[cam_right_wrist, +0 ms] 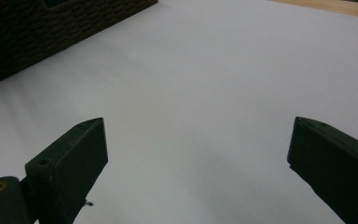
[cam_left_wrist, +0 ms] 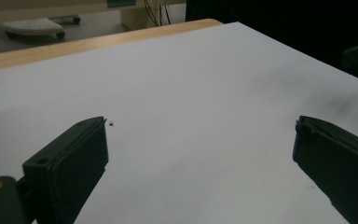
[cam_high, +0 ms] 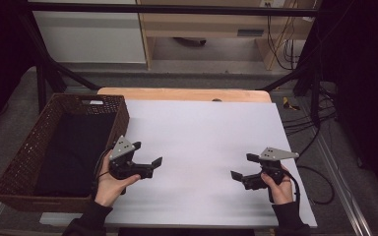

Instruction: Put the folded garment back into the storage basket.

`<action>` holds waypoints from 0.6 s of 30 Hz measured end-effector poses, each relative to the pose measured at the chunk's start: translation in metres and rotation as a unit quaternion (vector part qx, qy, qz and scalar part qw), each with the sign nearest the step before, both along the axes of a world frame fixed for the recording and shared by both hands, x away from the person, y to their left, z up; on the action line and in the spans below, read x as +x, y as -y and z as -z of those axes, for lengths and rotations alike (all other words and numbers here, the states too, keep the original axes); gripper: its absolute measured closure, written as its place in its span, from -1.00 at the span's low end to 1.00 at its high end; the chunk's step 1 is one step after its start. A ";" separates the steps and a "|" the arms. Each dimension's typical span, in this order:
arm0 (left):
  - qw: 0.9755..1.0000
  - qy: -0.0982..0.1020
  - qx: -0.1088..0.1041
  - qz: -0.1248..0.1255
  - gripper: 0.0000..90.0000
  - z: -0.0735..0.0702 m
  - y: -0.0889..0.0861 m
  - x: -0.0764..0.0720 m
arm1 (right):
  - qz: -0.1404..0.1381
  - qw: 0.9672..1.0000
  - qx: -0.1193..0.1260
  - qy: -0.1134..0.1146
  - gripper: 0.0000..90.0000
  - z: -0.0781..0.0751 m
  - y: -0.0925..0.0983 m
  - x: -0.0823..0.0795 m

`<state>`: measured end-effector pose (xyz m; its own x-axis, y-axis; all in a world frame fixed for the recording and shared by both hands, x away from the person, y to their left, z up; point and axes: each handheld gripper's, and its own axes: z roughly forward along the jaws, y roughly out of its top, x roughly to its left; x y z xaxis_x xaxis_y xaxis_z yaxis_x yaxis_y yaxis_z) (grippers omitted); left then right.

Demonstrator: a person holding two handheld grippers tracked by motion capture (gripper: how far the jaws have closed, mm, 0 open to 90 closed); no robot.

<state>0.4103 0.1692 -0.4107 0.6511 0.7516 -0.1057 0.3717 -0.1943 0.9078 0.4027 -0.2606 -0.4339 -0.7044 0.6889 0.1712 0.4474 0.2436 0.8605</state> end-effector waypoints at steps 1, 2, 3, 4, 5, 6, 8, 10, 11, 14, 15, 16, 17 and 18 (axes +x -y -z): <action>1.000 -0.003 0.000 0.002 -0.93 0.003 0.000 -0.001 | 0.000 1.000 0.000 0.000 -0.88 0.000 0.000 0.000; 1.000 -0.009 -0.001 0.005 -0.93 0.009 0.000 -0.001 | 0.006 1.000 0.001 -0.002 -0.88 0.005 0.006 0.000; 1.000 -0.009 0.001 0.007 -0.93 0.011 0.000 -0.002 | 0.010 1.000 0.004 -0.001 -0.88 0.008 0.009 0.000; 1.000 -0.008 0.001 0.009 -0.93 0.014 0.001 -0.002 | 0.013 1.000 0.005 -0.006 -0.88 0.010 0.012 0.000; 1.000 -0.010 0.001 0.013 -0.93 0.016 0.001 -0.003 | 0.014 1.000 0.002 -0.007 -0.88 0.012 0.015 0.000; 1.000 -0.012 0.001 0.013 -0.93 0.019 0.002 -0.003 | 0.018 1.000 0.001 -0.010 -0.88 0.014 0.017 0.000; 1.000 -0.015 0.007 0.017 -0.93 0.024 0.004 -0.004 | 0.018 1.000 0.000 -0.007 -0.88 0.016 0.020 0.000; 1.000 -0.018 0.009 0.021 -0.93 0.028 0.006 -0.005 | 0.019 1.000 0.005 -0.010 -0.88 0.020 0.022 -0.001; 1.000 -0.017 0.011 0.024 -0.93 0.029 0.007 -0.005 | 0.020 1.000 0.003 -0.011 -0.88 0.022 0.023 -0.001; 0.999 -0.016 0.010 0.028 -0.93 0.032 0.006 -0.005 | 0.022 1.000 0.002 -0.012 -0.88 0.025 0.026 -0.002; 0.999 -0.016 0.010 0.028 -0.93 0.032 0.006 -0.005 | 0.022 1.000 0.002 -0.012 -0.88 0.025 0.026 -0.002; 0.999 -0.017 0.010 0.026 -0.93 0.034 0.006 -0.005 | 0.026 1.000 0.003 -0.011 -0.88 0.026 0.028 -0.003; 0.999 -0.017 0.010 0.028 -0.93 0.035 0.006 -0.005 | 0.026 1.000 0.004 -0.011 -0.88 0.026 0.029 -0.003; 0.999 -0.018 0.011 0.028 -0.93 0.036 0.006 -0.005 | 0.028 1.000 0.002 -0.011 -0.88 0.025 0.030 -0.003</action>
